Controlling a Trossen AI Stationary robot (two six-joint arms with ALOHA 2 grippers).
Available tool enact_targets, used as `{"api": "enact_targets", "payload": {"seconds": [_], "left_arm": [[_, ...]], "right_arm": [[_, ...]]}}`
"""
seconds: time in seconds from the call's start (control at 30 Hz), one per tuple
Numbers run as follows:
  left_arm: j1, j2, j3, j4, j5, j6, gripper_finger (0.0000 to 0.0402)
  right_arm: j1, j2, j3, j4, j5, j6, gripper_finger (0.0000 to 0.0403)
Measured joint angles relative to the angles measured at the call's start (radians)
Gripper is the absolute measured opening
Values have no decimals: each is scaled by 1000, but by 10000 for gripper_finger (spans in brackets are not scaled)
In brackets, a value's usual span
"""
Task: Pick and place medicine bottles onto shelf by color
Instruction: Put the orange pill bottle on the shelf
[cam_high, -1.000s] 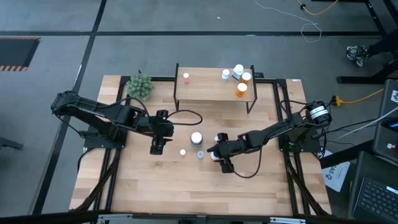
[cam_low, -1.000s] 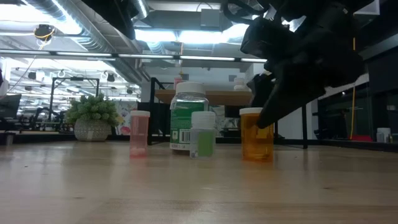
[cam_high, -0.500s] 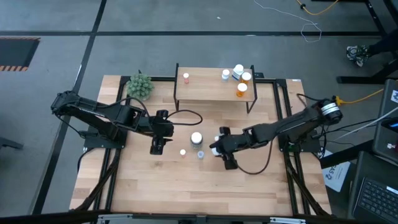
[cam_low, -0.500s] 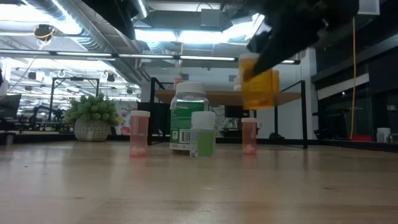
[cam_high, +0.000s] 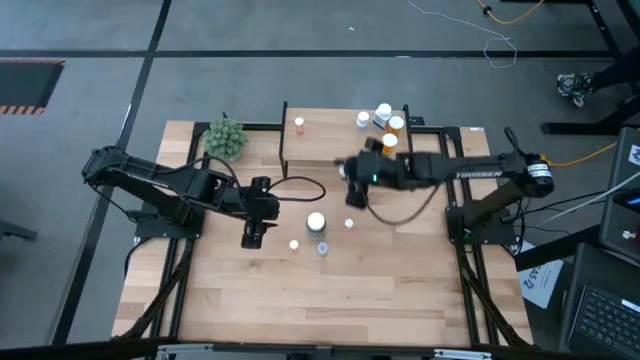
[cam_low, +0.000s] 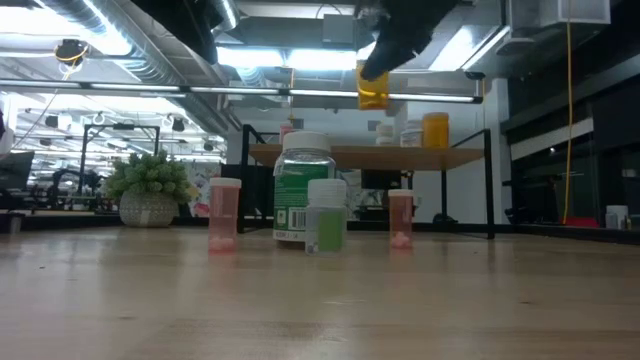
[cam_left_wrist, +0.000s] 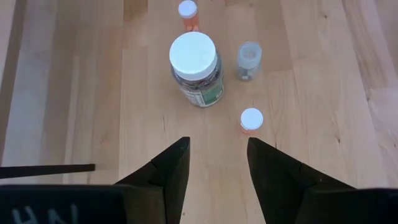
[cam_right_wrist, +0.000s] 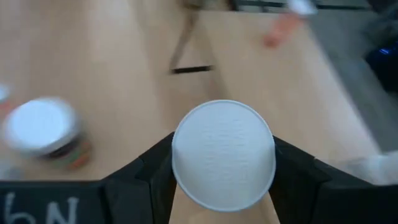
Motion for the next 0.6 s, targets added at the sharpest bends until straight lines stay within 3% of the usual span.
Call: {"api": "enact_targets", "payload": {"seconds": [0.23, 0.37, 0.5, 0.6], "left_arm": [[0, 0, 0, 0, 0, 0, 156], [0, 0, 0, 0, 0, 0, 156], [0, 0, 0, 0, 0, 0, 156], [0, 0, 0, 0, 0, 0, 156]], "right_arm": [[-207, 18, 4, 15, -162, 2, 200], [-279, 36, 4, 54, -180, -1, 200], [-338, 66, 4, 69, -295, 5, 200], [-361, 93, 3, 73, -313, 22, 203]]}}
